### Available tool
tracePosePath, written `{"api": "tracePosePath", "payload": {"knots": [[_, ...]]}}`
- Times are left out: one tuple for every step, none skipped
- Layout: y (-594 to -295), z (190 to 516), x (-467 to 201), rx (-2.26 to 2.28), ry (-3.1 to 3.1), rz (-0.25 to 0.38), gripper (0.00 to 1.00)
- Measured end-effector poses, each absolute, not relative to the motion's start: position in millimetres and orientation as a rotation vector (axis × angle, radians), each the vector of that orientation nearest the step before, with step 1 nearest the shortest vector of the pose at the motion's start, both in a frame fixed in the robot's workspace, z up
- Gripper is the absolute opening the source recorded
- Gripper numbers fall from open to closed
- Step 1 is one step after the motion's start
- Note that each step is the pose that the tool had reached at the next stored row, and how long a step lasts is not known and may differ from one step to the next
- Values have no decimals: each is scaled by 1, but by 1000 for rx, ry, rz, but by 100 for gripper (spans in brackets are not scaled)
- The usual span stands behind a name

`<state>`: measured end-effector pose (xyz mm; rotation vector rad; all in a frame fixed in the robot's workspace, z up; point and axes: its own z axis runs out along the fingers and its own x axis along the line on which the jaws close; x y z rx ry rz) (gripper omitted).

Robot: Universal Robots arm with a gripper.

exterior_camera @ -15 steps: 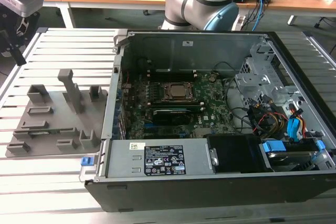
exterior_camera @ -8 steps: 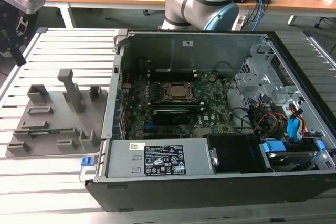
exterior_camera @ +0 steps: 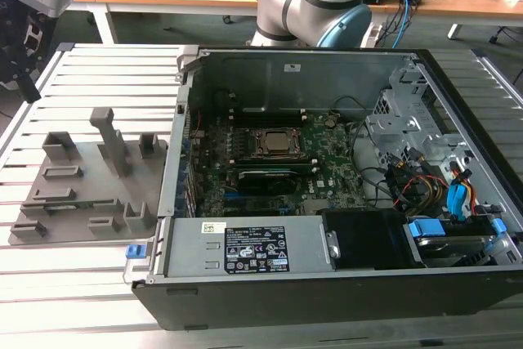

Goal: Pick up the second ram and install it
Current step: 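Pick up the second ram and move it above second insertion slot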

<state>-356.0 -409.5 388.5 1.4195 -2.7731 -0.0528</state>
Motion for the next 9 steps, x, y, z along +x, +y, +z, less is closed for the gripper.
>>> {"api": "tracePosePath", "payload": {"knots": [[-409,389,-356,1458,-2752,-52,11],[-410,389,-356,1476,-2742,-52,11],[-410,389,-356,1520,-2718,-51,11],[-410,388,-356,1543,-2705,-51,11],[-410,389,-356,1583,-2681,-50,11],[-409,388,-356,1606,-2667,-50,11],[-409,389,-356,1623,-2656,-50,11],[-410,388,-356,1641,-2645,-49,11],[-409,389,-356,1653,-2637,-49,11]]}}
